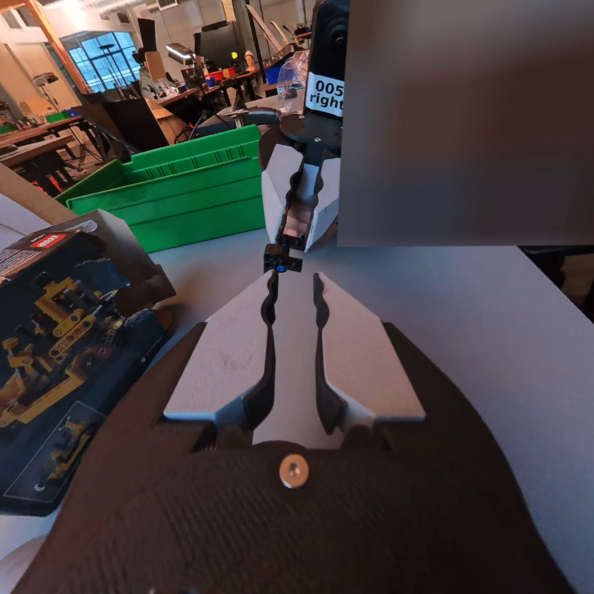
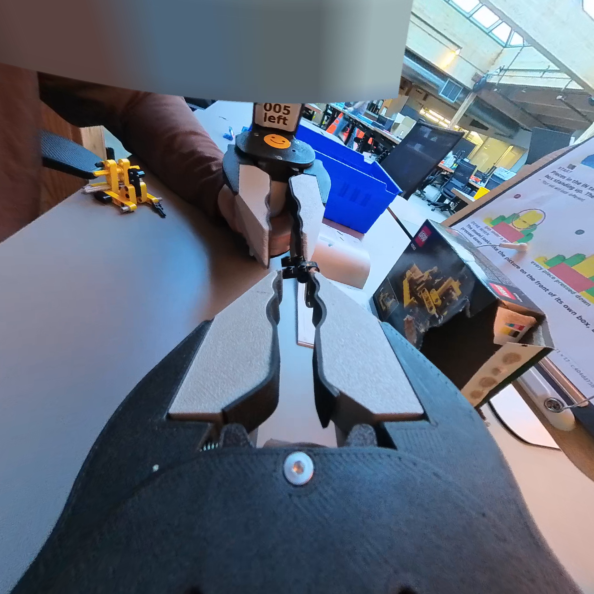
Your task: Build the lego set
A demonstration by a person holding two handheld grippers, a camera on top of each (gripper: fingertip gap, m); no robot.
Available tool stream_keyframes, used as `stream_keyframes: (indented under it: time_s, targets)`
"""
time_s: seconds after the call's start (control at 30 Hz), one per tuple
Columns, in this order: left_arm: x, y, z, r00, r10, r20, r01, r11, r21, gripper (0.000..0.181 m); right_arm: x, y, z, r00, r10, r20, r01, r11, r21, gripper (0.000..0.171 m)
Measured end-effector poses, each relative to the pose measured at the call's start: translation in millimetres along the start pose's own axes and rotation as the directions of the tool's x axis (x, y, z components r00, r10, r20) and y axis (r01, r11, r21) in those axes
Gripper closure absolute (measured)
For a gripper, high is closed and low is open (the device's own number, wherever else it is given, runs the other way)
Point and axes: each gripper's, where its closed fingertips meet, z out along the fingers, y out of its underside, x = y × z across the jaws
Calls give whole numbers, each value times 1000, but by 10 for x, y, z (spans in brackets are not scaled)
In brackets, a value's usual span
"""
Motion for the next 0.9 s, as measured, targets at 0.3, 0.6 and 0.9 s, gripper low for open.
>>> stream_keyframes:
  time_s: [0.3, 0.6, 0.9]
  targets:
    - [1, -21, -4, 1000, 0, 6, 0, 1000, 14, 165, -33, 12, 13, 1000, -1, 18, 2, 1000, -2, 158]
    - [26, -32, -3, 998, 53, 18, -53, 999, 5, 167, -77, 54, 35, 999, 5, 42, -4, 1000, -21, 159]
    - [15, -37, -11, 999, 44, 15, -44, 999, 15, 168, -72, 35, 27, 999, 10, 42, -10, 1000, -16, 157]
